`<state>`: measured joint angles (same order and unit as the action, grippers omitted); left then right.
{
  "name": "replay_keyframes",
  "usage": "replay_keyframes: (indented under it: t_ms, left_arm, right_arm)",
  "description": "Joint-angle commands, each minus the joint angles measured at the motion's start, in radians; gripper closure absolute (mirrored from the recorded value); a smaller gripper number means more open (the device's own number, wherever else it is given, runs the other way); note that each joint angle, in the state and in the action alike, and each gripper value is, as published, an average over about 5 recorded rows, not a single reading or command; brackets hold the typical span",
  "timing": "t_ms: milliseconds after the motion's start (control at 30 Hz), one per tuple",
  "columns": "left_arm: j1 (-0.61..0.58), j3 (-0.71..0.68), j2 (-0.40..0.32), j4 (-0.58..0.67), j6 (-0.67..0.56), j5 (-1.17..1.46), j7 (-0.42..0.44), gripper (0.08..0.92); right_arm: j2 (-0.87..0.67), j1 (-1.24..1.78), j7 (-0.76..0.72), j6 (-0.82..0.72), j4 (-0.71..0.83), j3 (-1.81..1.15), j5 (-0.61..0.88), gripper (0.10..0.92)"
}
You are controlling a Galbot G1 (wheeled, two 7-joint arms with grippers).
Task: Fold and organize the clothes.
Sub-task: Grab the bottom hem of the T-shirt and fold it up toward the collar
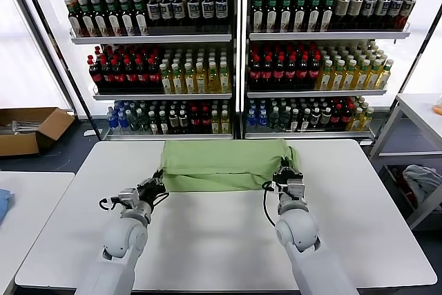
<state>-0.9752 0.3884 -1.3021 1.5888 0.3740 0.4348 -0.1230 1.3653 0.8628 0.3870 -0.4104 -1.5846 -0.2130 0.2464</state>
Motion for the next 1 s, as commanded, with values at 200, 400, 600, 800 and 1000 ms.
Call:
replay_keyframes:
  t_ms: [200, 400, 600, 800, 1000]
  left_arm:
    - [0.074, -0.024, 0.009, -0.101, 0.009, 0.000, -0.001, 0.916]
    - [0.078, -0.017, 0.013, -0.072, 0.009, 0.003, -0.003, 0.851]
    - [0.047, -0.009, 0.023, 0.013, 0.056, 0.007, -0.022, 0.679]
    - [0.001, 0.001, 0.035, 0.096, 0.115, 0.010, -0.034, 0.506]
    - [-0.056, 0.015, 0.026, 0.171, 0.150, 0.016, -0.042, 0.333]
  right_arm:
    - [0.024, -0.097, -0.014, -0.021, 0.156, 0.019, 0.000, 0.919]
    - [0.066, -0.119, 0.010, 0.022, 0.160, 0.003, 0.051, 0.836]
    - [0.084, -0.106, 0.072, -0.005, 0.084, -0.002, 0.125, 0.663]
    - [0.082, -0.079, 0.133, -0.046, 0.001, -0.008, 0.144, 0.490]
    - [0.063, -0.023, 0.177, -0.129, -0.095, -0.026, 0.145, 0.316]
